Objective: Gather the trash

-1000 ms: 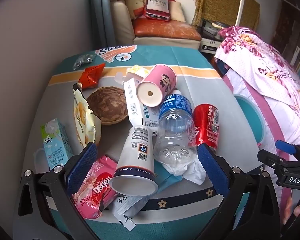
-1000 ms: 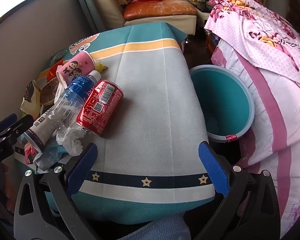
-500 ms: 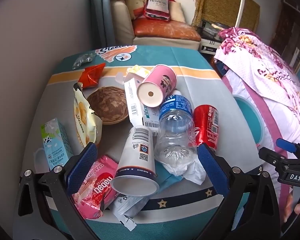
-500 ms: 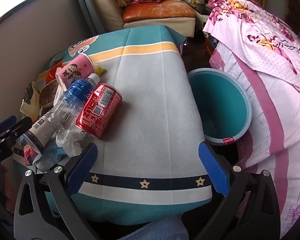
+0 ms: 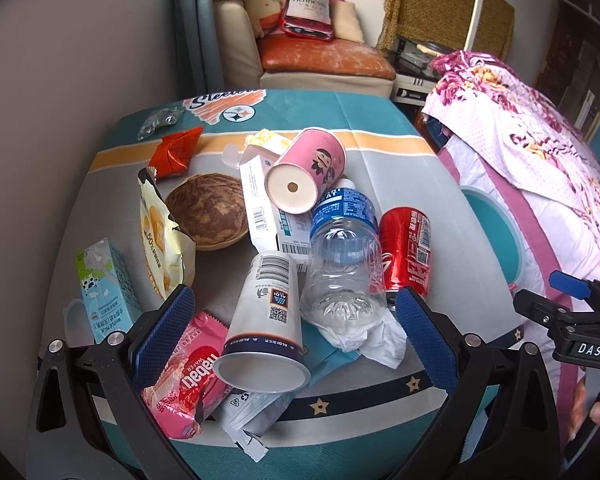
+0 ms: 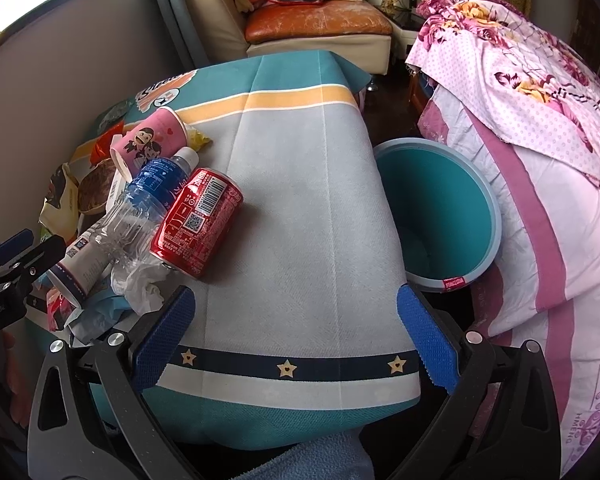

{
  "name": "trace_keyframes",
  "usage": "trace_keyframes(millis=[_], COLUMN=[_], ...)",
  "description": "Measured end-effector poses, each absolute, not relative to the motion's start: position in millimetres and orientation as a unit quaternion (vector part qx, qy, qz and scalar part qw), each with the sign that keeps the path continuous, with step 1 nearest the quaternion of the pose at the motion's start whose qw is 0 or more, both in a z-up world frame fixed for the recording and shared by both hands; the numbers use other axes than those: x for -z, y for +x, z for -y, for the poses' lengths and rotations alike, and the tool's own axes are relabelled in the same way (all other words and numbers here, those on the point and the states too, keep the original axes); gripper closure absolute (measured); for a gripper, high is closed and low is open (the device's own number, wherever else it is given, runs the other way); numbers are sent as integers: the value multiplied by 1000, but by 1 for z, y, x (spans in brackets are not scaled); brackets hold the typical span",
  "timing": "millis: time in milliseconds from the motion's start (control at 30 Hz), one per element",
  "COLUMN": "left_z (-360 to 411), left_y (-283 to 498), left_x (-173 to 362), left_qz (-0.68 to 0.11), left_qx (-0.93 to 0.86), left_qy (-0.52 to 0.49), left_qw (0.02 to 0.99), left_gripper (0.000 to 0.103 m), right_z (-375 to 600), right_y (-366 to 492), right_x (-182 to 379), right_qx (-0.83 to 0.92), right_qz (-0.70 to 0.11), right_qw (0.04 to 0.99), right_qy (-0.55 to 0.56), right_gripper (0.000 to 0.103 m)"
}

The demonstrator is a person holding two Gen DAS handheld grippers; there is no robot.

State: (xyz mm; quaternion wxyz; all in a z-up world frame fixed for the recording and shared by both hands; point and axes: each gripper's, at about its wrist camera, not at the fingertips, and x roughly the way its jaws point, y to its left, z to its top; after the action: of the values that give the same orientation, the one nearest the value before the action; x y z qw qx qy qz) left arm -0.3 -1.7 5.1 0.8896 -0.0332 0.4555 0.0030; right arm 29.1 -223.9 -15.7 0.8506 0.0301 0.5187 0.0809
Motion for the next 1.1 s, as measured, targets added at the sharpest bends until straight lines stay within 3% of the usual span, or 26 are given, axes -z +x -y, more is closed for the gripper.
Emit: trace_keyframes(millis=[1100], left_z=[-15], left_y=[2], left_x=[1], left_qz=[-476], left_qx=[18], left_qy=[-35], left_qw=[879], left_gripper=[3], right_z=[213], right_y=[47], right_x=[9], right_qx=[-80], right_qz=[-531], right_qw=[843], right_qy=[31], right_gripper=[6])
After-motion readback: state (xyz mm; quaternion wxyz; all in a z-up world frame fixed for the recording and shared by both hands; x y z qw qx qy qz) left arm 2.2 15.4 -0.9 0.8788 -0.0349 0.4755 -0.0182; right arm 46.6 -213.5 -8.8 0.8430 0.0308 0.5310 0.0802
